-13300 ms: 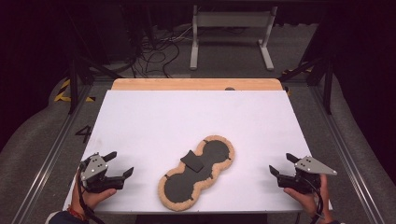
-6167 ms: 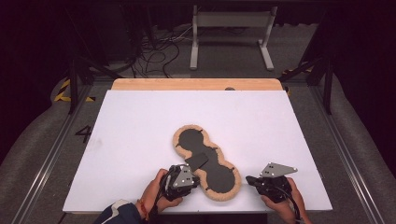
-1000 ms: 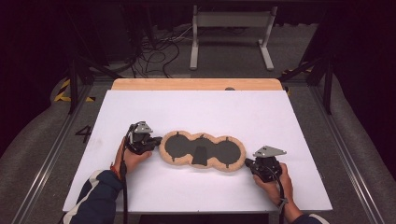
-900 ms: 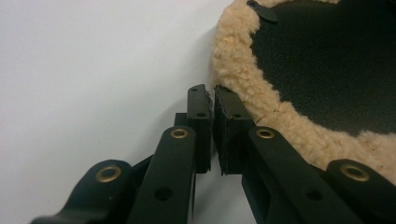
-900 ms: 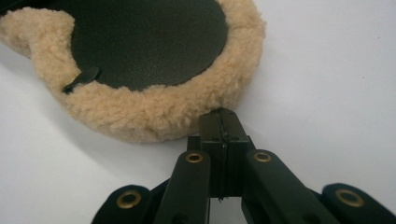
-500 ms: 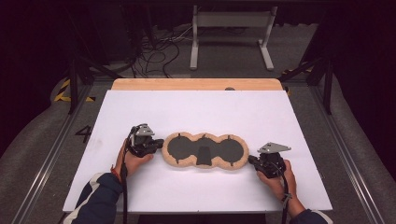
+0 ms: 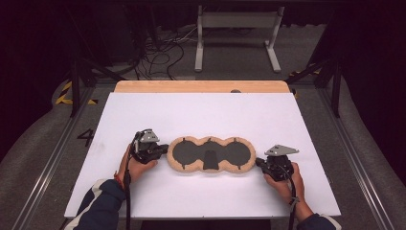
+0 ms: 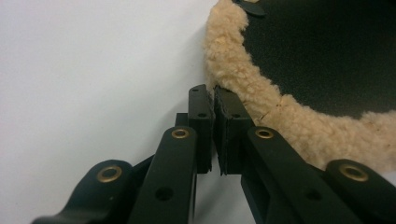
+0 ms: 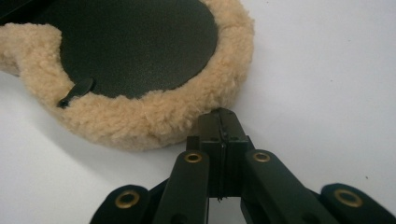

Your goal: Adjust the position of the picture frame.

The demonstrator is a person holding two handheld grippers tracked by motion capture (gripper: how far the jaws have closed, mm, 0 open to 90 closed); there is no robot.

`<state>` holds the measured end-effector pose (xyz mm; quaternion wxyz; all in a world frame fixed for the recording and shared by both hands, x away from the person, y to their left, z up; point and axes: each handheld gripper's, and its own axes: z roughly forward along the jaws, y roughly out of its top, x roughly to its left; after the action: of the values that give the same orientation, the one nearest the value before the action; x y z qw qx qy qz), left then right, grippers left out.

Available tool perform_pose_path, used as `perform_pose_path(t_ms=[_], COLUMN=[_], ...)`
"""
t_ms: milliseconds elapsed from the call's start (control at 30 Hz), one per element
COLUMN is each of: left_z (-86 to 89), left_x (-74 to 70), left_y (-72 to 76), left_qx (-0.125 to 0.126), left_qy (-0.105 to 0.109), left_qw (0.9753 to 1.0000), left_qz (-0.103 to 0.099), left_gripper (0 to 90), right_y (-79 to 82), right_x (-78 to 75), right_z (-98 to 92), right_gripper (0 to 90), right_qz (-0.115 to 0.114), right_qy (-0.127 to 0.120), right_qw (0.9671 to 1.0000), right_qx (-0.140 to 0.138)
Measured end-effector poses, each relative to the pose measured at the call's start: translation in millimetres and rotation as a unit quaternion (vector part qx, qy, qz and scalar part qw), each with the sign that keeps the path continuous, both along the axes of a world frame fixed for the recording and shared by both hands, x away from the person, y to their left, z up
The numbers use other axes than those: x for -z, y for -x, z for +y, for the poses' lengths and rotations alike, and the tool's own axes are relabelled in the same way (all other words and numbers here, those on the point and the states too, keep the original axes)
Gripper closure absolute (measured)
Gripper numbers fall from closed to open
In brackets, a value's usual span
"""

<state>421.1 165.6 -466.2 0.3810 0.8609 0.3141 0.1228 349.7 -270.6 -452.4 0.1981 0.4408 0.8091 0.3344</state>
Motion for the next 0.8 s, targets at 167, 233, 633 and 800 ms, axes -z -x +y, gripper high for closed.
perform_pose_path(t_ms=[167,233,633,800], left_z=[-1.1,-1.2,8.7,15.2], left_x=[0.5,0.4,-5.3,-15.6], left_y=[2.7,2.7,6.7,16.7], left_qx=[-0.003,0.000,0.004,0.018], left_qy=[0.000,-0.003,0.008,0.021], left_qw=[1.0000,1.0000,0.9999,0.9992], left_qz=[-0.002,-0.007,-0.011,-0.029], left_gripper=[85.7,86.2,70.1,65.4], right_y=[-2.8,-2.8,-3.8,-0.7], right_x=[1.0,1.2,0.5,-2.9], right_z=[-3.6,-3.7,-13.7,-15.1], right_gripper=[90.0,90.0,87.9,87.0], right_qz=[0.002,0.001,0.015,0.006], right_qy=[-0.009,-0.009,-0.033,-0.036], right_qw=[0.9999,0.9999,0.9992,0.9988], right_qx=[-0.004,-0.005,-0.019,-0.033])
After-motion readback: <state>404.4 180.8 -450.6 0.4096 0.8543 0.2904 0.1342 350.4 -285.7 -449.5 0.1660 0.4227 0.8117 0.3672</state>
